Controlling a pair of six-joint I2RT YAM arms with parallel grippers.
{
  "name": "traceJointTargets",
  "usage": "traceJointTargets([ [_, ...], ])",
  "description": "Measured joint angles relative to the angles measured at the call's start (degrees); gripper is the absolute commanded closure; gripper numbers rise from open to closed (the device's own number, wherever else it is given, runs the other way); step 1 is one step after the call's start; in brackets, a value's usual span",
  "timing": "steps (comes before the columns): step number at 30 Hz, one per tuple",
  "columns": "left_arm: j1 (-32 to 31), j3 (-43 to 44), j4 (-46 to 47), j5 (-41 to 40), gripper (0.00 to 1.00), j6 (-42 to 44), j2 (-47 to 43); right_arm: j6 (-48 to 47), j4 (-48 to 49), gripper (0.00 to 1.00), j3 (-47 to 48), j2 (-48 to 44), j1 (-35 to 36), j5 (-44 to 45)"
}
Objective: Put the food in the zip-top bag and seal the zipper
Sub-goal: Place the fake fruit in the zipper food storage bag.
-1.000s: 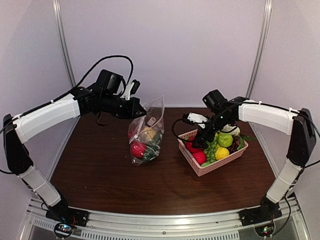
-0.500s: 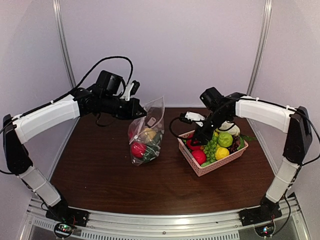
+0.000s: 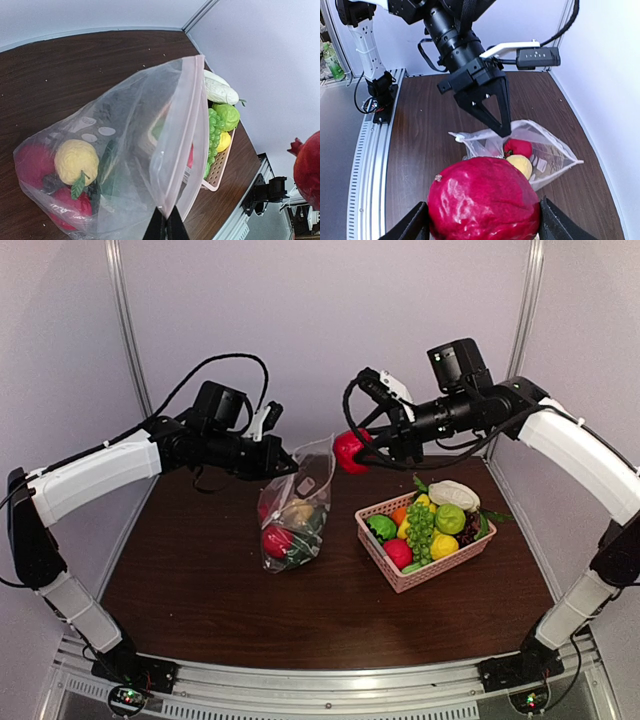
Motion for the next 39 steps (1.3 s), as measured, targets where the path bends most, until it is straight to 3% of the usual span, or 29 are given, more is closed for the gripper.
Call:
traceJointTargets([
  [7,0.0,0.0,0.4,1.4,1.00,-0.6,0.0,3.9,3.0,0.31,9.7,12.3,2.1,-4.7],
  [15,0.2,-0.2,-0.1,2.1,1.00,-0.7,-1.1,4.6,3.6,0.30,9.6,19.6,2.9,-3.2],
  [20,-0.1,-0.9,0.6,3.7,1.00,-1.2,-3.6,5.6,6.9,0.19,7.1,19.4,3.7,5.2],
  [23,-0.2,-0.9,0.9,4.2,1.00,-1.3,-4.3,6.4,7.9,0.03,7.3,19.5,4.1,7.9],
  [28,-0.2,-1.1,0.8,4.3,1.00,-1.4,-4.3,7.5,7.8,0.00,9.1,19.4,5.2,7.2],
  [33,-0.1,0.2,-2.1,1.1,1.00,0.4,-4.0,7.3,6.3,0.00,9.3,15.2,5.0,5.5],
  [39,0.5,11.7,-11.5,-6.7,1.00,5.9,-2.7,6.4,7.7,0.02,-1.6,-2.8,-4.1,5.8],
])
